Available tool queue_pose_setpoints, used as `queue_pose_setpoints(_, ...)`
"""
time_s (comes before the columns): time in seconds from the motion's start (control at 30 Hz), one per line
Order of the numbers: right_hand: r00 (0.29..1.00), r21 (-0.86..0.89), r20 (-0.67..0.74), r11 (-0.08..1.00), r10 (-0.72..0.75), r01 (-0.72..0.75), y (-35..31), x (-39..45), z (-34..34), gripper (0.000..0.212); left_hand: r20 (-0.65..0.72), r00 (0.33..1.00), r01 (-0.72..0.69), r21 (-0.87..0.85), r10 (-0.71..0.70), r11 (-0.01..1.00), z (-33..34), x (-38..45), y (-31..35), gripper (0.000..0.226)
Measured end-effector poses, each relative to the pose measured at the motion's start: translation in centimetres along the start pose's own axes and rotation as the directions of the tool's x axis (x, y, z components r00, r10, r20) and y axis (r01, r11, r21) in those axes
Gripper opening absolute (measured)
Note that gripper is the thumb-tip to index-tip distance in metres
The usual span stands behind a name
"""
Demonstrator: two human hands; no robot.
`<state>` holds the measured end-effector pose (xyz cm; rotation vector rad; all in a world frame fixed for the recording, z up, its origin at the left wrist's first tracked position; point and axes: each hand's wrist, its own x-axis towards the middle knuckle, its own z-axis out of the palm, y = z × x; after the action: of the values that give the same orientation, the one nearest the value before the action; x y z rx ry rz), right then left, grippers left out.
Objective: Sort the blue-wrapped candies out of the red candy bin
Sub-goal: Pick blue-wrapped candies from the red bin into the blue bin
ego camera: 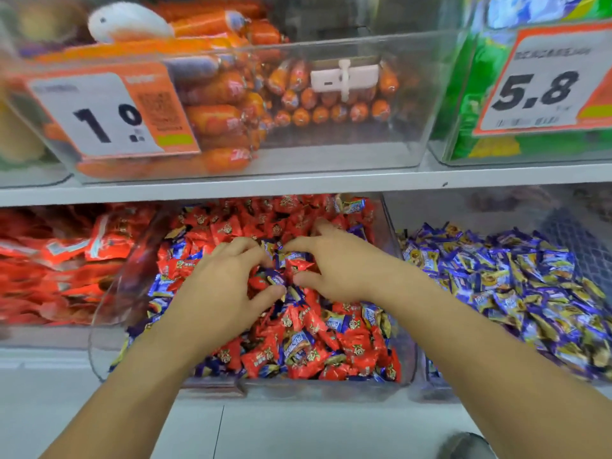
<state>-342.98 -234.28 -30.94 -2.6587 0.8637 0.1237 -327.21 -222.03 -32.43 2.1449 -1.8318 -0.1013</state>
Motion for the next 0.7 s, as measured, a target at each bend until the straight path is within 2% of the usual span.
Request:
queue_pose_setpoints(0.17,0.993,0.108,0.076,0.990,-0.094,0.086,0.1,-0.7,-0.9,0.053,-0.107,0.992,0.066,-0.043,-0.070,0.997,-0.7,-1.6,0.2,0.041)
queue_pose_setpoints(0.27,0.986,0.102,0.100,0.987,-0.133,0.122,0.6,-1.5,-1.9,0.047,-0.242,0.968,0.055,-0.034,-0.062,0.998,-0.7,-2.1,0.8,0.032)
queue_pose_setpoints(0.37,0.993,0.108,0.059,0.990,-0.100,0.093,1.4,-2.4,-2.3,0.039,-0.363,0.930,0.002,-0.134,-0.051,0.991,-1.0,-1.1,2.7,0.019)
queue_pose_setpoints(0.47,0.995,0.175,-0.088,0.983,-0.036,0.051,1.8,-2.7,-2.2,0.031,-0.276,0.961,-0.008,-0.146,-0.033,0.989,-0.1,0.7,3.3,0.015)
queue_pose_setpoints(0.53,0.983,0.142,-0.186,0.990,0.011,0.016,1.9,-2.7,-1.8,0.035,-0.144,0.988,0.046,-0.091,-0.059,0.995,0.8,1.6,2.7,0.028)
queue_pose_setpoints(0.63,0.979,0.134,-0.200,0.991,0.047,-0.020,1.5,-2.5,-1.8,0.033,-0.045,0.989,0.140,-0.073,-0.144,0.987,1.3,3.1,1.5,0.051)
queue_pose_setpoints(0.7,0.986,0.156,-0.164,0.988,0.034,-0.008,1.1,-2.2,-1.4,0.054,-0.041,0.989,0.138,-0.119,-0.144,0.983,1.1,4.1,1.0,0.054)
